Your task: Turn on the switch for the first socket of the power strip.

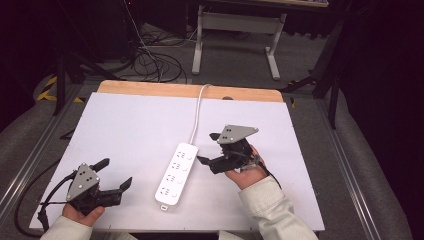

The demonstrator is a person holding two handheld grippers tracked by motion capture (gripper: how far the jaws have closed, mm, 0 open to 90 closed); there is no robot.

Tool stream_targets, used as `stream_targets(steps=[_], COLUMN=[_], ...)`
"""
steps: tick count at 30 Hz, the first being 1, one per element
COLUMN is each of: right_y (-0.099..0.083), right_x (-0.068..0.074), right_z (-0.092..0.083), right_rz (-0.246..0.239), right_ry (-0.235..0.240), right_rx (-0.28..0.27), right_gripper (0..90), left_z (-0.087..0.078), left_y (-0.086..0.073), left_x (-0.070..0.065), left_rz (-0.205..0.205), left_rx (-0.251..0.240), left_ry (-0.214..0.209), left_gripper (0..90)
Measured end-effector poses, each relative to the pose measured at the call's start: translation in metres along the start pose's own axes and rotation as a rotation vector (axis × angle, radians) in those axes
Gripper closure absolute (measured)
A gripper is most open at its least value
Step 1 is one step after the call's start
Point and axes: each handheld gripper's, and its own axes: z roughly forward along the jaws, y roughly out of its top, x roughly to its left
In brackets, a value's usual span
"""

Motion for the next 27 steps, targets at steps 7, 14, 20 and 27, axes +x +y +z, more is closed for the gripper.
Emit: stream_targets(steps=[7,14,20,27], right_y=[0.001,0.003,0.004,0.006], right_x=[0.001,0.003,0.005,0.005], right_z=[0.018,0.030,0.033,0.038], right_rz=[0.010,0.006,0.015,0.033], right_ry=[0.004,-0.031,-0.069,-0.059], right_rx=[0.021,0.023,0.015,0.015], right_gripper=[28.3,41.3,59.2,90.0], left_z=[0.000,0.001,0.000,0.000], left_y=[0.000,-0.001,-0.001,-0.001], left_x=[0.000,0.001,0.001,0.001], left_rz=[-0.002,-0.005,-0.004,-0.005], left_rx=[0.001,0.005,0.002,0.001], left_ry=[0.002,-0.001,-0.001,0.000], left_gripper=[11.2,11.3,11.3,11.6])
